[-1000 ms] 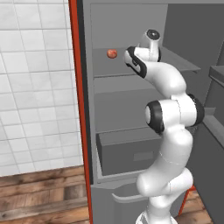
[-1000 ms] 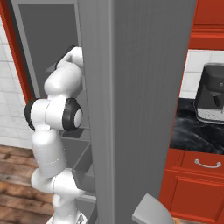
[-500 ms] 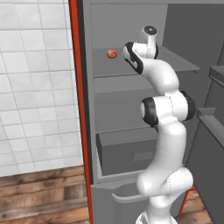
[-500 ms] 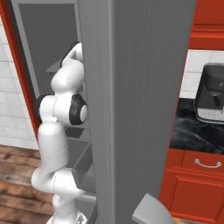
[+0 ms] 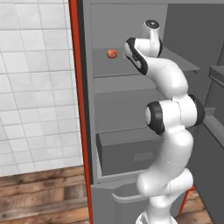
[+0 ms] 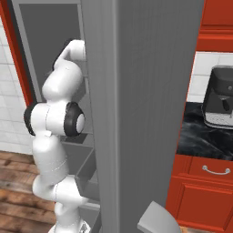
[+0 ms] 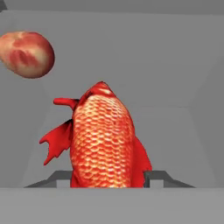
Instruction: Take the fish out of the fridge, briefly rinse it in the sink, and place it on the tray next to the sink.
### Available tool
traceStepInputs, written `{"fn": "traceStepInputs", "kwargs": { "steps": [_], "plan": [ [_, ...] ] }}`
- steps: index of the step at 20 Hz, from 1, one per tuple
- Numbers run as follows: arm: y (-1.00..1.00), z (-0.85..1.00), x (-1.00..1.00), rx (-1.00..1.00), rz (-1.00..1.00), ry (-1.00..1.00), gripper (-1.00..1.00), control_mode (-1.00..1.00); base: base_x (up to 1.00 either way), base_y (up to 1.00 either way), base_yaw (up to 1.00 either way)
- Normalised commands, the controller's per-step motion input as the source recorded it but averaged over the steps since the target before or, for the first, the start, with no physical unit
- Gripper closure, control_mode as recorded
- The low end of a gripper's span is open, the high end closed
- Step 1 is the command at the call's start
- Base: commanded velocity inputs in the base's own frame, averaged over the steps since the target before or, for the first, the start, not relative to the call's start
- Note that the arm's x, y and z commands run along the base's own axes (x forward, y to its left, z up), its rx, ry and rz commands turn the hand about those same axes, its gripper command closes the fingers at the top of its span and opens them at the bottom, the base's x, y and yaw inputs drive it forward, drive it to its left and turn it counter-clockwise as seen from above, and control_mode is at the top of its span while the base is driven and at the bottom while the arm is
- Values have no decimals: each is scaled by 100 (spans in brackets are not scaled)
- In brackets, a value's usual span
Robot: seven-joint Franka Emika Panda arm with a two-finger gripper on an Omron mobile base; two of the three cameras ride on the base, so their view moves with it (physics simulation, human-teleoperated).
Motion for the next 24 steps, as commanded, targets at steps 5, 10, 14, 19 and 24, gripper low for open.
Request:
{"fn": "traceStepInputs", "kwargs": {
  "steps": [5,10,14,19,24],
  "plan": [
    [34,-5,-100,0,-25,-8,100,-100,0,0,0],
    [41,-26,-100,0,-28,-1,100,-100,0,0,0],
    [46,-59,-100,0,-26,4,100,-100,0,0,0],
    [28,-95,-100,1,-12,23,100,-100,0,0,0],
    [-52,-100,-86,18,-3,35,100,-100,0,0,0]
  ]
}}
